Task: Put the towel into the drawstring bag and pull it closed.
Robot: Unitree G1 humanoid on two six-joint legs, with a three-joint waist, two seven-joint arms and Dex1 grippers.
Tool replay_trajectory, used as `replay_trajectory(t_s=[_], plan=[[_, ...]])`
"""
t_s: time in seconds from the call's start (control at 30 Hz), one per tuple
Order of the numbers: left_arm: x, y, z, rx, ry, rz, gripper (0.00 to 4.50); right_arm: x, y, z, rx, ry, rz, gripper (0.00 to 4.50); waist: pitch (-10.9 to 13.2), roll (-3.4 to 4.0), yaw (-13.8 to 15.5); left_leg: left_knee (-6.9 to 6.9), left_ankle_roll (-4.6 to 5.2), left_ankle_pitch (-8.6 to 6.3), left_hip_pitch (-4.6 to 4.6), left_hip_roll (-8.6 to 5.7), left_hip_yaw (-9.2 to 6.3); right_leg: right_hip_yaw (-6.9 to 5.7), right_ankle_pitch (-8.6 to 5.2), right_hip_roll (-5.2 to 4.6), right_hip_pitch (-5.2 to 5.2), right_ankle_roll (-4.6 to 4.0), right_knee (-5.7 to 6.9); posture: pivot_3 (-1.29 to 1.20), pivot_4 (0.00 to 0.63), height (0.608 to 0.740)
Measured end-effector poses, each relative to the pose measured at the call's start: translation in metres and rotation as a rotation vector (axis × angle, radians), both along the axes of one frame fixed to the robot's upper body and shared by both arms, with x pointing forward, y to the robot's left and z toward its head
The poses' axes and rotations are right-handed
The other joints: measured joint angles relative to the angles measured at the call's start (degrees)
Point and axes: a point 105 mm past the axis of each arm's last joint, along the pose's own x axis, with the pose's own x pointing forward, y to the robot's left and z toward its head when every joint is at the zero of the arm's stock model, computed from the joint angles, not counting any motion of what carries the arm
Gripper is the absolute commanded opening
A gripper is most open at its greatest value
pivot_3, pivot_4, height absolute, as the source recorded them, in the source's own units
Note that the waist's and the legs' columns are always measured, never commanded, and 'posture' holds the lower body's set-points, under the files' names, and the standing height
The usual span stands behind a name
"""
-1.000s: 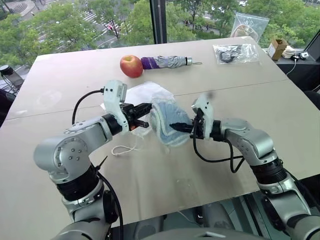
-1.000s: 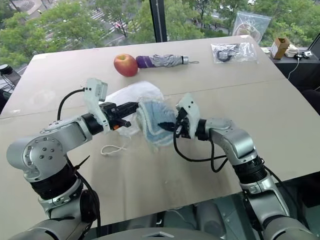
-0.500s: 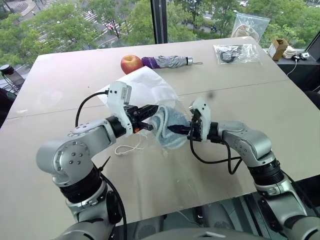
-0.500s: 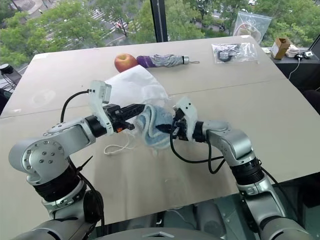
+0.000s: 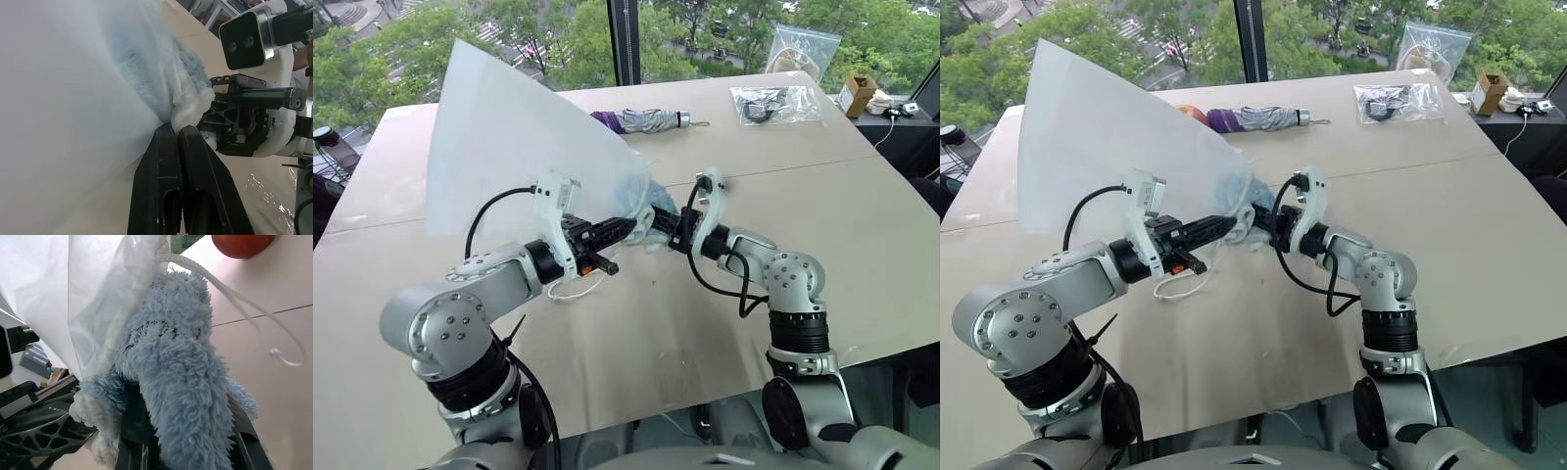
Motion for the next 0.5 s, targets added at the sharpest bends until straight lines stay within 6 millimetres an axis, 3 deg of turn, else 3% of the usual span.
replay_trajectory(t_s=[0.13,0.27,0.5], plan=[[-0.002,-0.006,0.002,-0.026,0.001,-0.028,0.0,-0.013,0.003,-0.019,-0.097,-0.023,0.077,0.01,0.0,0.0,-0.02,0.0,0.0,0.0,-0.02,0.0,0.0,-0.01,-0.06,0.0,0.0,0.02,-0.05,0.0,0.15,0.74],[-0.009,-0.013,0.003,-0.043,-0.014,-0.08,0.0,-0.02,0.007,0.004,0.127,0.014,0.115,0.01,0.0,-0.01,-0.13,-0.05,0.0,0.0,-0.03,0.04,-0.01,0.0,-0.02,0.02,-0.03,0.07,-0.04,0.0,0.15,0.74],[-0.022,-0.024,-0.003,-0.053,0.005,-0.155,0.0,-0.008,-0.013,0.033,0.441,0.126,0.023,0.01,0.01,0.02,0.07,-0.04,0.01,0.0,-0.09,0.02,-0.01,0.0,-0.06,0.01,-0.05,0.01,-0.09,0.0,0.15,0.74]])
